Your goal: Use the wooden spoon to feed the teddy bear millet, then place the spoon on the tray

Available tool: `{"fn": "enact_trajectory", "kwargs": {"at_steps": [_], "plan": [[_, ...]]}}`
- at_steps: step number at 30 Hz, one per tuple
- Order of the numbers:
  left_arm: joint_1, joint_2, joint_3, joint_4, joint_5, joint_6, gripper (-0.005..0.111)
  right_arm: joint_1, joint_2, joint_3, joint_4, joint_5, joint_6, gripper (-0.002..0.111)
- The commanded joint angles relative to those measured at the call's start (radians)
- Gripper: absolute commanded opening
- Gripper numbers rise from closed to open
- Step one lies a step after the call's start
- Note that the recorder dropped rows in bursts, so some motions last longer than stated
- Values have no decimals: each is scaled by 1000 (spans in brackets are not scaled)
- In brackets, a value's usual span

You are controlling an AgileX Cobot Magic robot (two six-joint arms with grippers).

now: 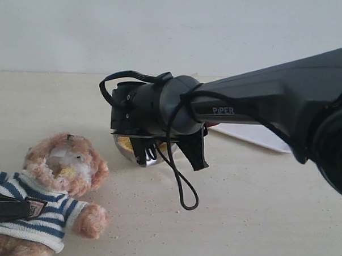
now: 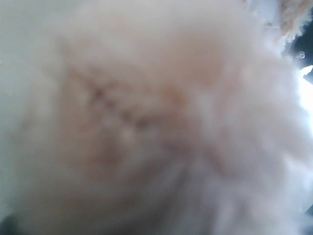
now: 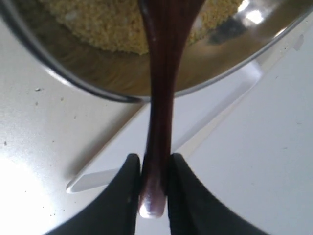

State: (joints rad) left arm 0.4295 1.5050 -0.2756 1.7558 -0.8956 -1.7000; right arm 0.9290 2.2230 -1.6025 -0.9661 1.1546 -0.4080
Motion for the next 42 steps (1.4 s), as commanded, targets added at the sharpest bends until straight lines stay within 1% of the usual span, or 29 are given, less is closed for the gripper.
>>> {"fn": "enact_trajectory", "kwargs": {"at_steps": [1,7,12,16,23,33,40,42], "plan": [[3,-9,2,-11,-19,4,6,-23,-17,-5,30,22,69,0],[3,-9,2,-11,-19,4,6,-84,-17,-47,220,67,83,0],[3,-9,2,-11,-19,4,6,-93,-17,-111,232,67,92,0],[3,-9,2,-11,-19,4,6,-93,-17,-163,312,67,73,0],[3,-9,2,-11,-19,4,6,-93,-17,-195,341,67,50,0],[3,-9,2,-11,-19,4,6,-95,-15,-195,407,67,36,0],[3,-9,2,-11,-19,4,6,-111,-11,-195,422,67,60,0],[3,-9,2,-11,-19,4,6,-111,-17,-195,441,67,95,0]]}}
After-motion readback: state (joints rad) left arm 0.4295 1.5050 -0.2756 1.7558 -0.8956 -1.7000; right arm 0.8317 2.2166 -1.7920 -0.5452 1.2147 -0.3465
